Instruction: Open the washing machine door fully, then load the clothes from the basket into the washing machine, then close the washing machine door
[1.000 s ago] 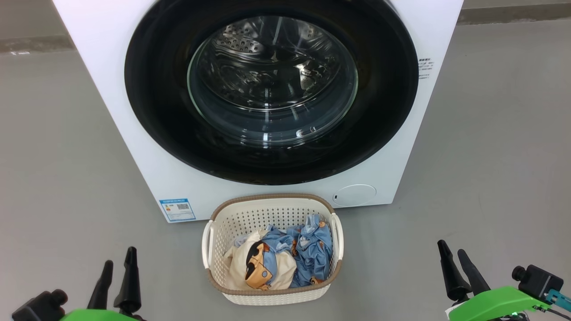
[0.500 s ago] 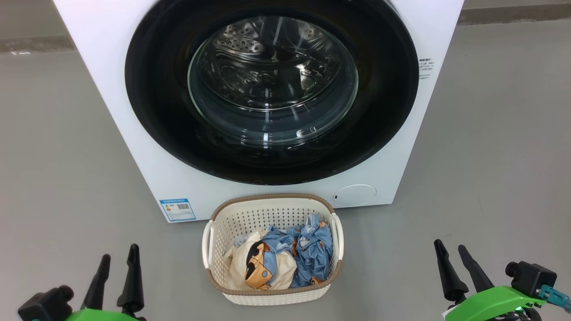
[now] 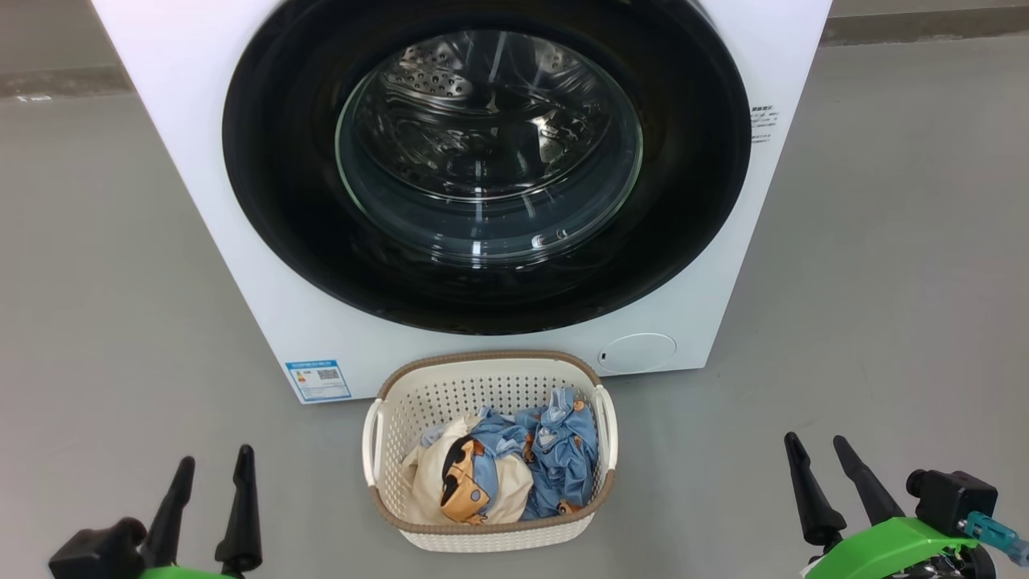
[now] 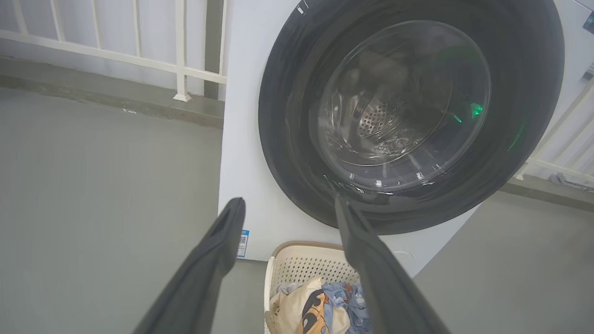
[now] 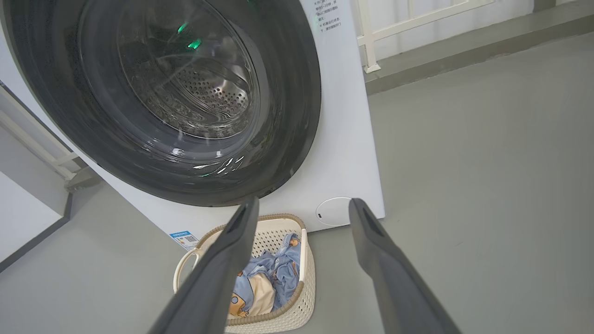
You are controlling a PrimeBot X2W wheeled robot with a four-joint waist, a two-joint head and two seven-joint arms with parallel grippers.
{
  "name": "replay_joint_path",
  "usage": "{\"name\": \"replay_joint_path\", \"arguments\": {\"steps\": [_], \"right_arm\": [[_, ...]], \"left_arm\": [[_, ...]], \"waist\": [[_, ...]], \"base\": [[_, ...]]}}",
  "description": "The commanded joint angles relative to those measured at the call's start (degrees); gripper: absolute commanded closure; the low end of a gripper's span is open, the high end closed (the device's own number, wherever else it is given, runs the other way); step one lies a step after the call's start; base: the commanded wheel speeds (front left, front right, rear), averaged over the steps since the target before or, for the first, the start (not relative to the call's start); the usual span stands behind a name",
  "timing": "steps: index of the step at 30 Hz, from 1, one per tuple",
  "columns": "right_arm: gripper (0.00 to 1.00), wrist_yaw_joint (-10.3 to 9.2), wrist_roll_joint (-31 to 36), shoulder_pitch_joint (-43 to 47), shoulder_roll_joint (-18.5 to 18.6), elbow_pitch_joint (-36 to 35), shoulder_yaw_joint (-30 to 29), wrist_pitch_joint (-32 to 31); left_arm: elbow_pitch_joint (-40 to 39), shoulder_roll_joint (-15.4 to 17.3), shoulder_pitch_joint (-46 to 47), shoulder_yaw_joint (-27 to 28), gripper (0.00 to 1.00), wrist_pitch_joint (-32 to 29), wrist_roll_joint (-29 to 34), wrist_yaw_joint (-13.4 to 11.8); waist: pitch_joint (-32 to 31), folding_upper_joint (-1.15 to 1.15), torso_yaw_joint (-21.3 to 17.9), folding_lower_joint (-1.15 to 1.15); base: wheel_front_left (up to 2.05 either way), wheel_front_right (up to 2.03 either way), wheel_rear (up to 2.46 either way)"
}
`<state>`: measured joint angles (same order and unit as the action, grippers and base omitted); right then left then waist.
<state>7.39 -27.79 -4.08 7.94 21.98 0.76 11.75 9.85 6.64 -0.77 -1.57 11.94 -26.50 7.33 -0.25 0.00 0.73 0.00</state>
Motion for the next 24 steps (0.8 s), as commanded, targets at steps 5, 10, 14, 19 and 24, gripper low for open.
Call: {"name": "replay_joint_path", "arguments": {"steps": [5,10,14,19,24], "right_arm": [[0.0,0.09,4.36,-1.88,1.24,-1.28,0.42,1.71],[0.0,0.1,7.39,-1.53,1.57,-1.53,-0.16,2.55],[0.0,0.1,9.85,-1.16,1.83,-1.71,-0.6,3.22],[0.0,0.1,10.02,-0.44,1.77,-2.04,-1.67,3.25],[0.0,0.1,10.17,0.33,1.42,-2.2,-2.49,3.25]], "left_arm": [[-1.73,1.75,0.92,1.77,0.0,1.52,3.92,0.14],[-1.35,2.16,0.72,1.81,0.0,2.36,5.55,0.15],[-1.11,2.63,0.52,1.82,0.0,3.03,6.71,0.15],[-0.66,3.14,0.64,1.59,0.0,3.06,5.91,0.15],[-0.3,3.45,0.74,1.62,0.0,3.06,5.37,0.15]], "waist": [[-0.17,0.0,-0.06,0.0],[-0.32,0.0,-0.21,0.0],[-0.38,0.0,-0.35,0.0],[-0.25,0.0,-0.44,0.0],[-0.06,0.0,-0.54,0.0]], "base": [[0.0,0.0,0.0],[0.0,0.0,0.0],[0.0,0.0,0.0],[0.0,0.0,0.0],[0.0,0.0,0.0]]}}
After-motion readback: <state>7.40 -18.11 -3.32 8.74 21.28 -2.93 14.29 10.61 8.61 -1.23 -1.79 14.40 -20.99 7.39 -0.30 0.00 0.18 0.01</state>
